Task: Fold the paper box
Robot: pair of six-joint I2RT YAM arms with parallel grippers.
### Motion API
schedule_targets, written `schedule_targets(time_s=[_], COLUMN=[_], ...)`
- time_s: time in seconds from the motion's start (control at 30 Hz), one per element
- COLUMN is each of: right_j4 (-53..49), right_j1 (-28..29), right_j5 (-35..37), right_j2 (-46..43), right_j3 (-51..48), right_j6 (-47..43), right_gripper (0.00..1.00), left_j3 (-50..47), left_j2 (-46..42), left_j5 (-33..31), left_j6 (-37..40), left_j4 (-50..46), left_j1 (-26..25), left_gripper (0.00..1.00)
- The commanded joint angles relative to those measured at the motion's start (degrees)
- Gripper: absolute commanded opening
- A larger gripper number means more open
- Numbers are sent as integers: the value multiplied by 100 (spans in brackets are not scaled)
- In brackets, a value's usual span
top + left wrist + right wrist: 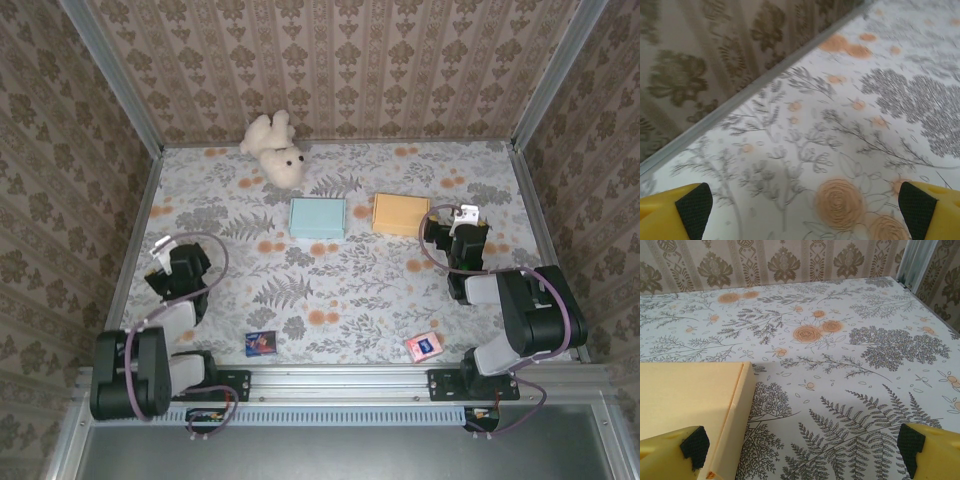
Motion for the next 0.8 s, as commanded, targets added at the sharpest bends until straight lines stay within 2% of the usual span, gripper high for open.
schedule_targets(time_s=[0.0,0.07,0.17,0.2,0.23,0.27,0.37,0.43,0.47,0.53,0.6,0.67,0.77], right_j4=[-60,-59,-64,-59,-61,-59,-62,-60,-63,-63,-64,-59,-61], right_j1=[23,18,18,18,18,18,21,18,20,18,18,19,23], right_j5=[-59,-61,-63,-61,-60,-59,-64,-60,-64,-59,-59,-58,-60], right_j2=[30,32,28,32,32,32,32,32,32,32,32,32,32], right_j3=[76,76,75,76,75,76,76,76,76,76,76,76,76], right_j6=[-79,-77,-79,-83,-73,-72,-81,-74,-76,-80,-80,-79,-82], right_gripper=[100,100,100,100,100,100,100,100,100,100,100,100,100], left_j3=[395,263,-301,-423,-481,-470,-235,-84,47,149,567,562,576], left_j2=[315,397,915,1256,1380,1418,1990,1873,1865,1913,1930,1847,1861], left_j5=[797,793,901,1241,1635,1980,2252,2089,2204,2073,1494,1691,1599], left_j6=[649,1012,1290,1501,1653,1823,2393,2589,2639,2552,2194,1921,1942], left_j4=[697,1231,3070,3759,3991,3967,4260,3702,3475,3360,2641,2473,2487], left_j1=[-11,-75,-54,-26,-33,-103,-399,-658,-675,-628,-537,-276,-317], left_gripper=[100,100,100,100,100,100,100,100,100,100,100,100,100])
